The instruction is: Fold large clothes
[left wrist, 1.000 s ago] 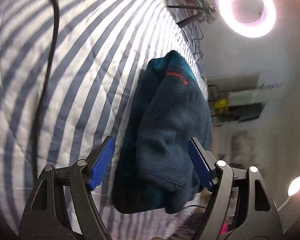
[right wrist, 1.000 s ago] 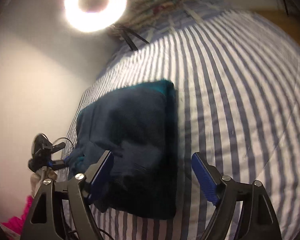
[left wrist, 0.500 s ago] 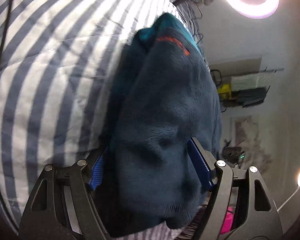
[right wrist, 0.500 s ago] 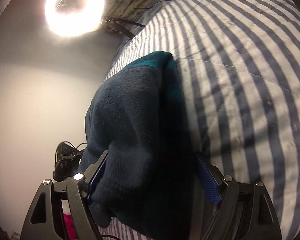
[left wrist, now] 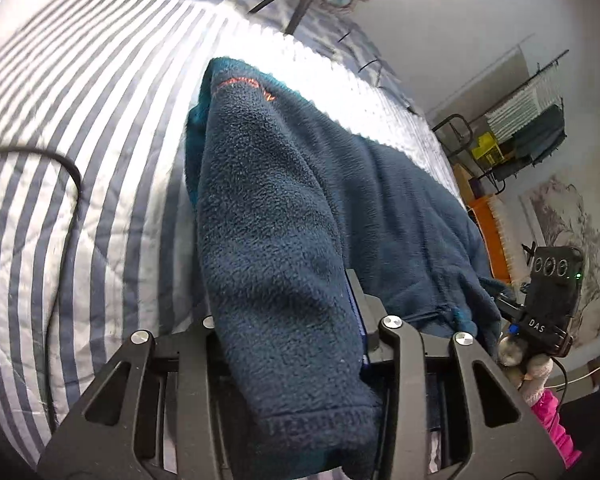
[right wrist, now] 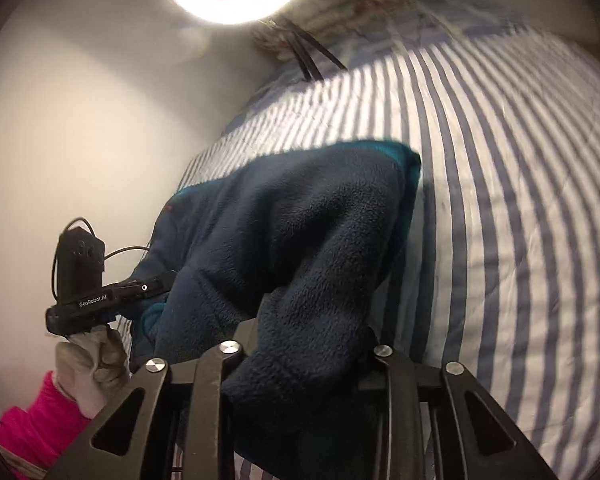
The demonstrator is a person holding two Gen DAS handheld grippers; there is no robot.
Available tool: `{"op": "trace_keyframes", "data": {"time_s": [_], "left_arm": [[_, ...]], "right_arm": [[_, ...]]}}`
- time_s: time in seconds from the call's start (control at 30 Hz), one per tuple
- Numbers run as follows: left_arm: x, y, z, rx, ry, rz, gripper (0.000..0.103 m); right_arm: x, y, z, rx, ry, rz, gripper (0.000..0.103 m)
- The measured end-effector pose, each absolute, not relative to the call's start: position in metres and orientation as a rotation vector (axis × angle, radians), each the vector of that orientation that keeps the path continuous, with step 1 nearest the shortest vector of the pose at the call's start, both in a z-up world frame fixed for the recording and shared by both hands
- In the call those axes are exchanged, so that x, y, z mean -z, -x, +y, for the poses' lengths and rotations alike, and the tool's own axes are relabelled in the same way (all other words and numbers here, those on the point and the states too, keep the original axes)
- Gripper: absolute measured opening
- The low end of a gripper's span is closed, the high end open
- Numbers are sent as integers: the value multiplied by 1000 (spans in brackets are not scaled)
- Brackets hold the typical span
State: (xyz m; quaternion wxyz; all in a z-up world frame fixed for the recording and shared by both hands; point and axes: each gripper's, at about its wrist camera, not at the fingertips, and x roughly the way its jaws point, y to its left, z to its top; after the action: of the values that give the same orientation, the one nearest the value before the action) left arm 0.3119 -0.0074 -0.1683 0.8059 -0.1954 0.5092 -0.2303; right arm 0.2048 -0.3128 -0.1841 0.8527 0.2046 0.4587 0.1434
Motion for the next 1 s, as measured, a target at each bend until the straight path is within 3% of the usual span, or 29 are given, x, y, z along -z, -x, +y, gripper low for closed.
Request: {"op": "trace_keyframes", "data": {"time_s": [0.47, 1.0], "left_arm": [[99, -351, -146, 627, 198, 965, 35], [105, -481, -316, 647, 267, 894, 34]], "right_arm": [[105, -213, -393, -176, -293, 837, 22], [52, -324, -544, -20, -168, 720, 22]]}}
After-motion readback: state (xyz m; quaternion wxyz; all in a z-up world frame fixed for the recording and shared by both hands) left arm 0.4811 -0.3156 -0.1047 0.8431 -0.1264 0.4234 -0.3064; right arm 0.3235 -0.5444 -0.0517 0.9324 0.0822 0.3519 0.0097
